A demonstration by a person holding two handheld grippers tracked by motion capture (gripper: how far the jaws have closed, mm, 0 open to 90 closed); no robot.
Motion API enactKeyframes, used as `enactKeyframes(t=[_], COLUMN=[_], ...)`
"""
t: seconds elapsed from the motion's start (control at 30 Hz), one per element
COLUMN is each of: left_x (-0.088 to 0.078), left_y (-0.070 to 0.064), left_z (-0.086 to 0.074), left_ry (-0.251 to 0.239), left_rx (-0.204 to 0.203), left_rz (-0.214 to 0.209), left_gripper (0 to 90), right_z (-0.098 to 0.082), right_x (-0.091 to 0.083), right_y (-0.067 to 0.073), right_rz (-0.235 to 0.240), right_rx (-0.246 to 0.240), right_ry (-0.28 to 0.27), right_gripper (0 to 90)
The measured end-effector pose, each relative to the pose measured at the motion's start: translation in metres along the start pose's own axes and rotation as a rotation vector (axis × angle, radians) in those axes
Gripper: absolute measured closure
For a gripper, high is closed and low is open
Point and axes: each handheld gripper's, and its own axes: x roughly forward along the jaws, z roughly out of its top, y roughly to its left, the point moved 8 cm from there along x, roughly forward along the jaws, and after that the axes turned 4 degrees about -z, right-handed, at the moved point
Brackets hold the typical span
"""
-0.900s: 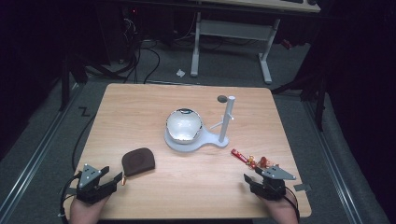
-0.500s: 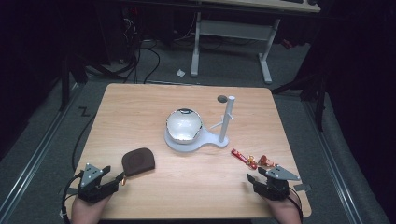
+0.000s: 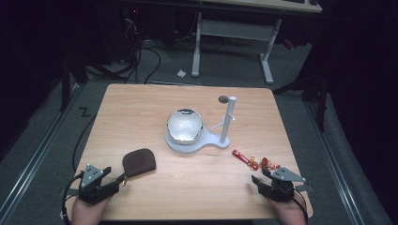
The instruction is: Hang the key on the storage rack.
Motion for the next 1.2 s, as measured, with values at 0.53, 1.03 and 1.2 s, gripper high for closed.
enactKeyframes(t=[0.53,1.03,1.2], left_x=[-0.002,-0.003,-0.002], left_y=[-0.002,-0.002,-0.002], left_z=[0.001,0.002,0.002], left_ry=[-0.017,-0.019,-0.017], left_rx=[0.0,0.002,0.005], left_rz=[-0.028,-0.038,-0.044], left_gripper=[33.5,33.3,33.4], right_z=[-0.007,-0.011,-0.003], right_x=[-0.002,-0.012,-0.016], right_y=[-0.006,-0.007,-0.012], right_rz=[0.013,0.033,0.035], right_rx=[-0.075,-0.141,-0.195], right_ry=[0.144,0.317,0.383], right_gripper=[51.1,50.1,49.9])
